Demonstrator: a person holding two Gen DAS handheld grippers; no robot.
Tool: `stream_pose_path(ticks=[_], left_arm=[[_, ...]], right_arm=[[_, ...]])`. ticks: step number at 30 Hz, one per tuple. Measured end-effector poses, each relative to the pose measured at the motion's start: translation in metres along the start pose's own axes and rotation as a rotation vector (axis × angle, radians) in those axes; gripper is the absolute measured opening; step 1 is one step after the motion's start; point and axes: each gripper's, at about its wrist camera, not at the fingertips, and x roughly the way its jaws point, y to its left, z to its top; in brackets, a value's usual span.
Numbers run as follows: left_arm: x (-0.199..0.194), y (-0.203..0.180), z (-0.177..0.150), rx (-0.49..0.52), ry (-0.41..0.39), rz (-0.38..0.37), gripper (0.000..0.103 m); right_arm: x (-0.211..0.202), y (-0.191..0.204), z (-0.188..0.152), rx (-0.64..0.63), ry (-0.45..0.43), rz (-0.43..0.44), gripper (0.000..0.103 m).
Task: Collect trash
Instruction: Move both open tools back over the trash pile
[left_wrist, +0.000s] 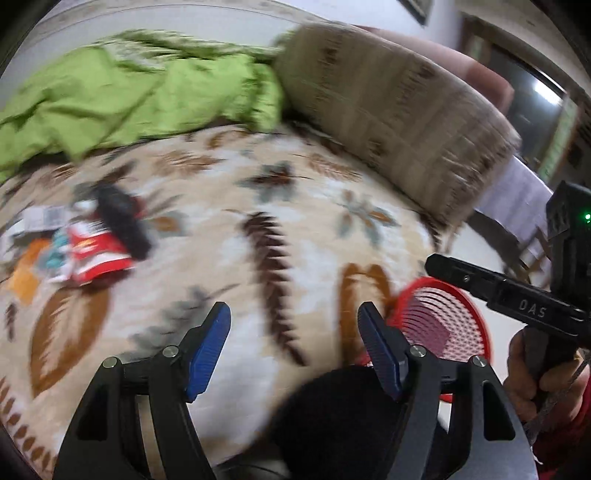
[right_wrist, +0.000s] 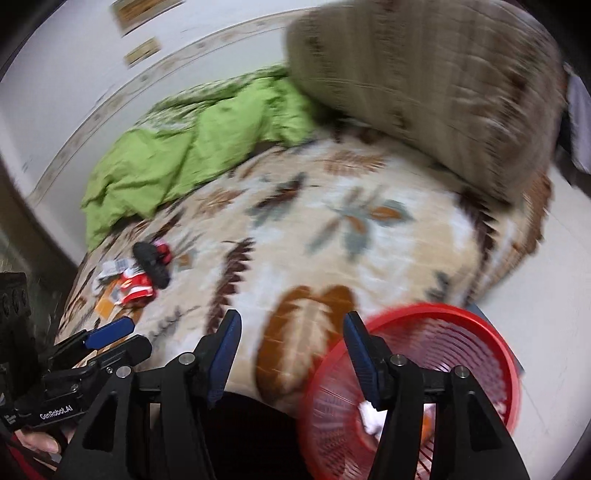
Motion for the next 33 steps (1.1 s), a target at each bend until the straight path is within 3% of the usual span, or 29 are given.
stream_pose_path(ticks=[9, 15, 22, 26, 31, 33], left_arm=[[-0.029, 0.084, -0.014, -0.159, -0.045, 0.141, 0.070], [-0.043, 0.135, -0.017, -0.240, -0.081, 0.233, 0.071], [-0.046, 0.222, -0.013, -0.354, -0.076, 0.359, 0.072], [-0.032, 0.268, -0.001, -0.425, -0.050, 0.390, 0.072], [-0.005, 0.292, 0.026, -0.421, -0.012, 0.358, 0.072], [0.000, 0.297, 0.034, -0.390, -0.004, 0.410, 0.072]], right_arm=[[0.062, 0.101, 0.002, -0.192, 0.055, 0.109, 0.061], [0.104, 0.138, 0.005, -0.259, 0.091, 0.114, 0.061], [0.117, 0.146, 0.007, -0.254, 0.099, 0.142, 0.061], [0.116, 0.148, 0.006, -0.264, 0.093, 0.156, 0.061], [0.115, 0.145, 0.006, -0.252, 0.090, 0.181, 0.065], [0.115, 0.143, 0.006, -0.240, 0.089, 0.186, 0.065]])
